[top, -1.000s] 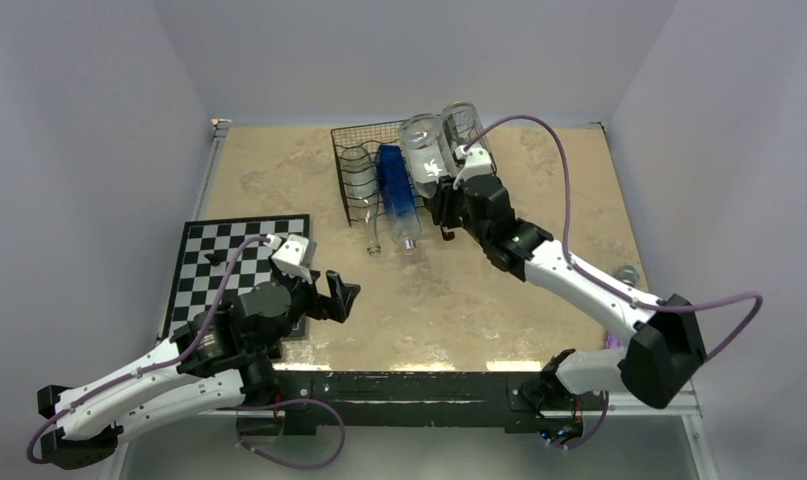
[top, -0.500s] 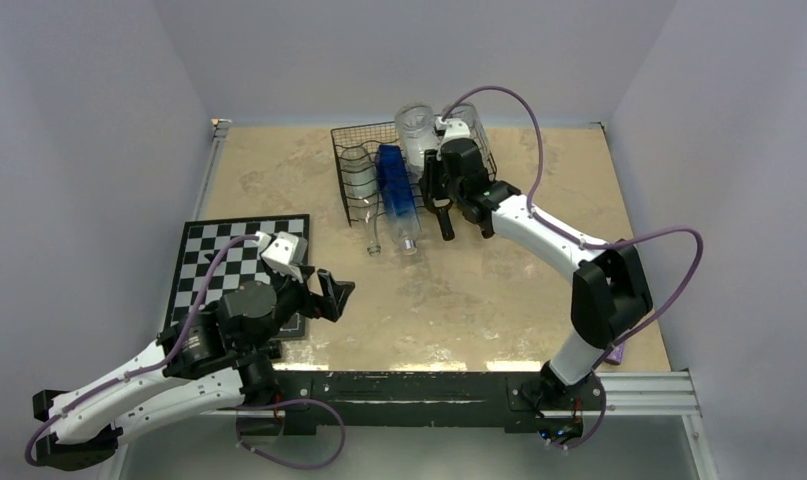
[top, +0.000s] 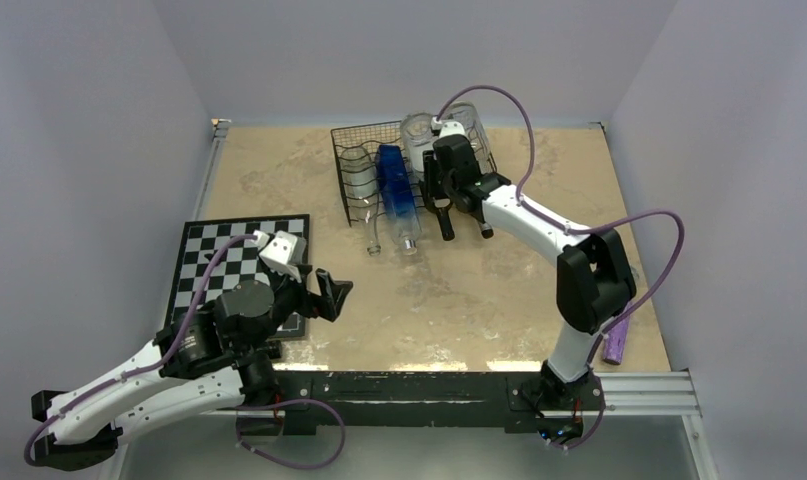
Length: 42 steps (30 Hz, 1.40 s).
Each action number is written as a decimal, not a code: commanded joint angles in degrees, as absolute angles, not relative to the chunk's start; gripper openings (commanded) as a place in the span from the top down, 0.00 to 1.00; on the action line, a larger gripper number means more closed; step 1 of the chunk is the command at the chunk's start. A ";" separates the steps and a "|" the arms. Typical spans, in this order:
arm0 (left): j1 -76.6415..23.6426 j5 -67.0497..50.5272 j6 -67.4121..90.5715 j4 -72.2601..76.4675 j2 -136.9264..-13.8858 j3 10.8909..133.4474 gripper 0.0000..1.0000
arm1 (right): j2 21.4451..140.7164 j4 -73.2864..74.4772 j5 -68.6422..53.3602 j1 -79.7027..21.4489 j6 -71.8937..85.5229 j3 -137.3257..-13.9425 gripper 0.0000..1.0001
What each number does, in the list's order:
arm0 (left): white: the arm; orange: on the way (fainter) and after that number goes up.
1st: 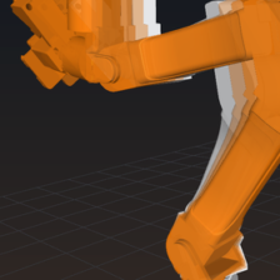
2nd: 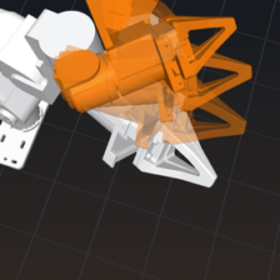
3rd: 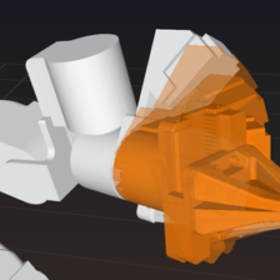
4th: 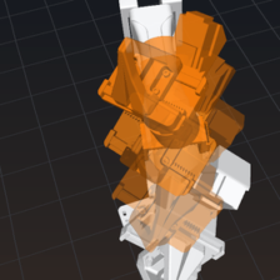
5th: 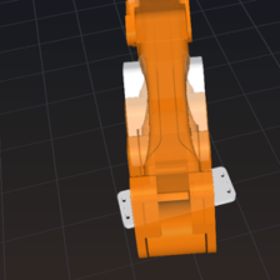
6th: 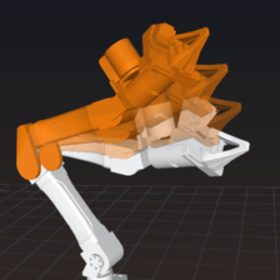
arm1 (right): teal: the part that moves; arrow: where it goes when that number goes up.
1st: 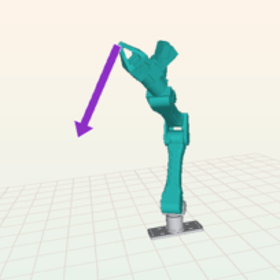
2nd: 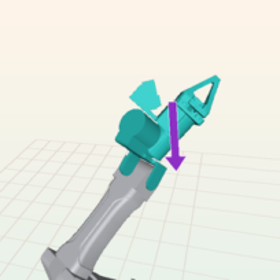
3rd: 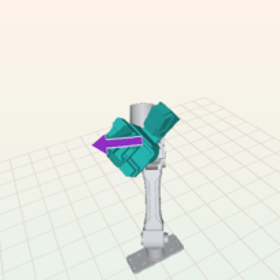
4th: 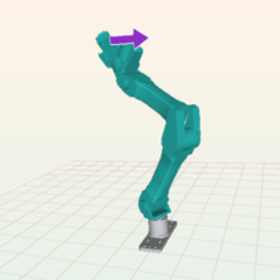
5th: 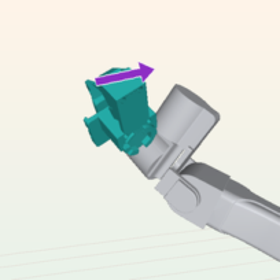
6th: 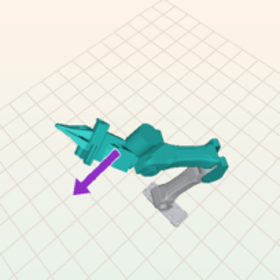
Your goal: Put the wine bottle on the wine rack
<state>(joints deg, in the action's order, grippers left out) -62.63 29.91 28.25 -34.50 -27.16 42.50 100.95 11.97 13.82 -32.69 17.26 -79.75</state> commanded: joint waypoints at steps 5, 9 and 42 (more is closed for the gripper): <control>-62.31 30.61 27.16 -34.55 -27.17 45.63 0.01 | 101.87 2.41 18.42 -31.73 17.10 -90.09 1.00; -62.31 30.56 27.31 -35.05 -27.50 46.05 0.01 | 103.70 5.13 20.18 -31.11 18.14 -92.50 1.00; -62.31 27.53 38.91 -53.22 -27.17 50.87 0.01 | 57.27 38.62 28.19 -31.07 30.14 -61.86 0.20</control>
<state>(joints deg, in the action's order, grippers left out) -62.63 25.30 33.74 -47.37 -27.68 48.66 65.08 31.29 20.97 -31.09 24.53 -66.92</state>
